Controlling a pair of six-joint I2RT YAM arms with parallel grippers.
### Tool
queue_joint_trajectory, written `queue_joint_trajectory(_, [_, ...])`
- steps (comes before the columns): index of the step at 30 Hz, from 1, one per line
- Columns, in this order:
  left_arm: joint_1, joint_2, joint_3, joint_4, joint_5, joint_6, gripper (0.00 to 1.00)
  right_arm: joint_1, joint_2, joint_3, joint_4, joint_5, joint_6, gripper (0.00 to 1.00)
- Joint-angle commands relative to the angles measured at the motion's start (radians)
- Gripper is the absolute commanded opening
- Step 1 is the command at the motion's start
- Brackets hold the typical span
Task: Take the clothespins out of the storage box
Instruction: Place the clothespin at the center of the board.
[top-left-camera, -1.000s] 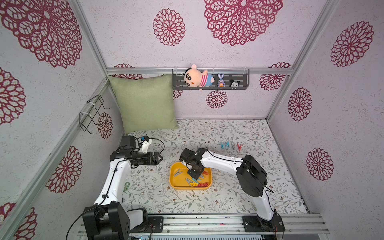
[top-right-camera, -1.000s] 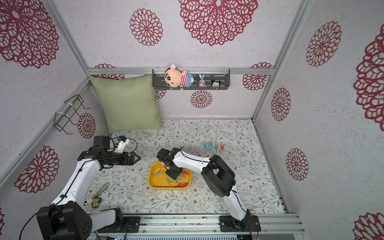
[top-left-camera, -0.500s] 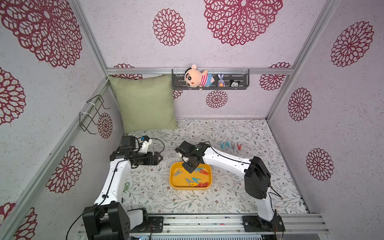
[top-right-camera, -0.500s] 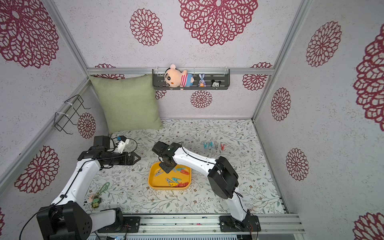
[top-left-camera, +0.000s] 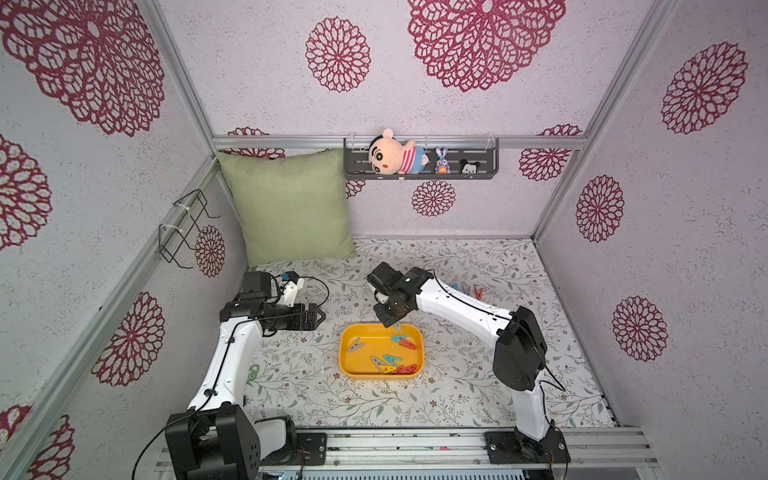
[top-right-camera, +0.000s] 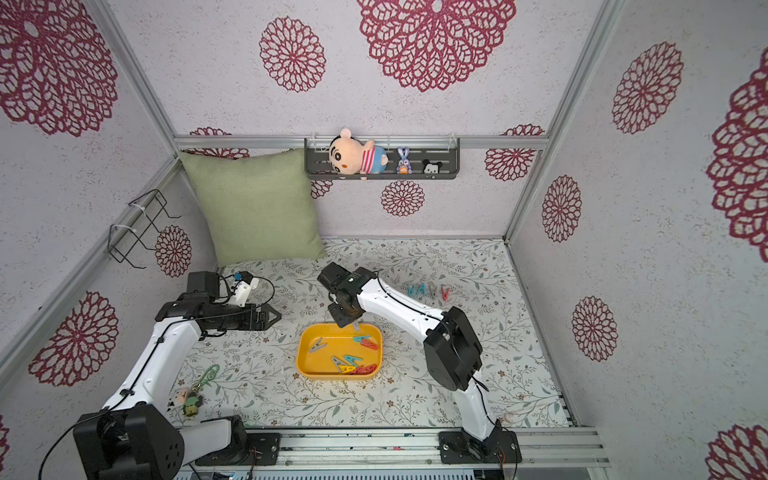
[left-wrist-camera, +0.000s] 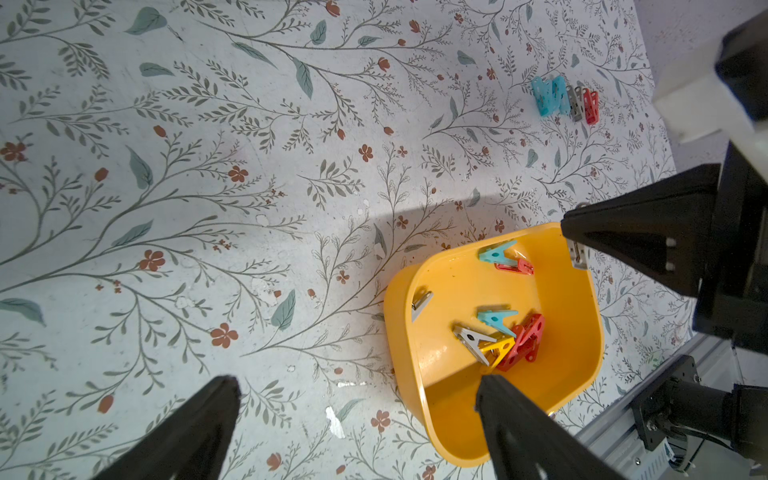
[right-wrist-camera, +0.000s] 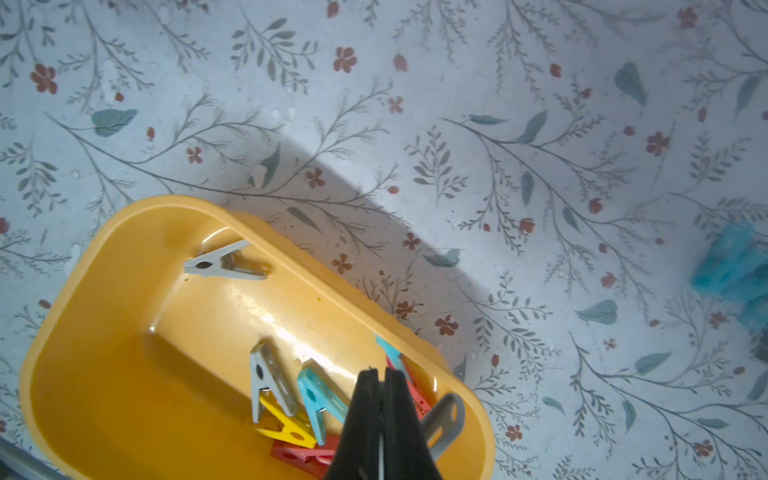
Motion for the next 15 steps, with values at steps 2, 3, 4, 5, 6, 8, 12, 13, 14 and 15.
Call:
queue_joint_trajectory(2, [0.011,-0.006,0.014,0.014,0.015,0.006,0.97,-0.069,-0.116,-0.016,-0.044,0.043,0.064,0.0])
queue_joint_trajectory(3, [0.011,-0.006,0.014,0.014,0.016,0.006,0.97,-0.088,-0.129,-0.028,-0.047,0.045,0.069,0.0])
queue_joint_trajectory(4, [0.011,-0.008,0.015,0.014,0.016,0.006,0.98,-0.108,-0.142,-0.042,-0.048,0.05,0.069,0.0])
queue_joint_trajectory(5, [0.011,-0.008,0.014,0.013,0.017,0.006,0.97,-0.128,-0.152,-0.056,-0.05,0.057,0.071,0.0])
queue_joint_trajectory(6, [0.011,-0.008,0.014,0.014,0.018,0.006,0.97,-0.153,-0.164,-0.072,-0.054,0.066,0.074,0.0])
queue_joint_trajectory(8, [0.011,-0.009,0.014,0.013,0.017,0.006,0.97,-0.2,-0.181,-0.106,-0.061,0.089,0.075,0.0])
queue_joint_trajectory(12, [0.011,-0.01,0.014,0.013,0.017,0.008,0.97,-0.299,-0.214,-0.19,-0.049,0.104,0.075,0.0])
queue_joint_trajectory(13, [0.012,-0.01,0.014,0.013,0.017,0.008,0.97,-0.317,-0.221,-0.207,-0.042,0.103,0.074,0.0])
queue_joint_trajectory(14, [0.011,-0.011,0.014,0.014,0.018,0.008,0.97,-0.334,-0.225,-0.225,-0.03,0.1,0.07,0.0])
queue_joint_trajectory(15, [0.011,-0.011,0.014,0.013,0.017,0.008,0.97,-0.348,-0.229,-0.241,-0.022,0.102,0.067,0.0])
